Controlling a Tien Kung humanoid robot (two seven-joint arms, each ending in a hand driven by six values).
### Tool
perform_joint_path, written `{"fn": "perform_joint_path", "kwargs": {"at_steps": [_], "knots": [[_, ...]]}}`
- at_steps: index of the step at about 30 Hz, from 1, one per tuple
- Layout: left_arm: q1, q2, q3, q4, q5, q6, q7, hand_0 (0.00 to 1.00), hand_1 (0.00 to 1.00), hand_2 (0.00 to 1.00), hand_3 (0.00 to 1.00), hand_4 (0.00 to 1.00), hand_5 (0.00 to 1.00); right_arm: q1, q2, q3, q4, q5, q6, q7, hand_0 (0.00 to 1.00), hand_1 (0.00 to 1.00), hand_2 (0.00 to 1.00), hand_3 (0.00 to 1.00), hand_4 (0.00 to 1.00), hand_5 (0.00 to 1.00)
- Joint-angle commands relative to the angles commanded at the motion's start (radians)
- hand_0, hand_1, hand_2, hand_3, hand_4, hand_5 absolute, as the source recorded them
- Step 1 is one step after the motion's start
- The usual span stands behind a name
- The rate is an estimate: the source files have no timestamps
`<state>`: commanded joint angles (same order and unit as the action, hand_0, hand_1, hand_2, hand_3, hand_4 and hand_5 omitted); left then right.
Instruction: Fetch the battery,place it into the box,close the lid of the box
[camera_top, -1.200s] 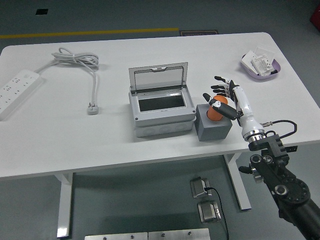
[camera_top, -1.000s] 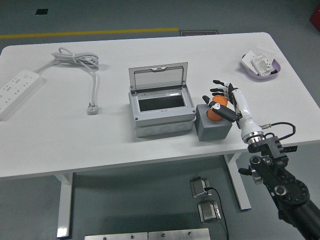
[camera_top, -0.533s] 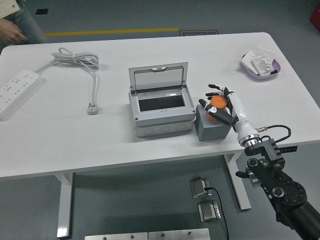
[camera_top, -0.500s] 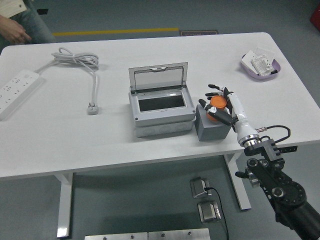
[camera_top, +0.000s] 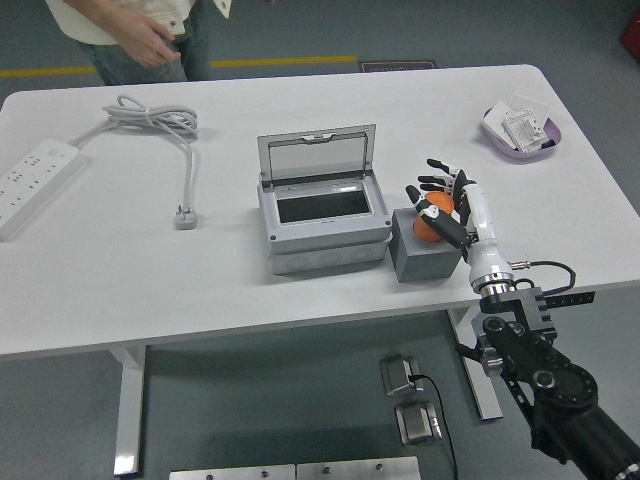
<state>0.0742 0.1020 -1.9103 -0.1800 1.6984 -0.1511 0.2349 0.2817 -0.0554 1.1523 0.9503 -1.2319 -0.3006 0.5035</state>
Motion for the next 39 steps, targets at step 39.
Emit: {"fn": "perform_joint_path", "kwargs": {"at_steps": [39], "knots": [[-0.011,0.004,-0.005,0.0,0.012,0.001,-0.018,0.594,0.69,0.719,0.764,0.802,0.913,-0.013,-0.001,-0.032,-0.007,-0.005,-0.02,-0.042,0.682,0.691,0.696,0.752,0.494,0.105]]}}
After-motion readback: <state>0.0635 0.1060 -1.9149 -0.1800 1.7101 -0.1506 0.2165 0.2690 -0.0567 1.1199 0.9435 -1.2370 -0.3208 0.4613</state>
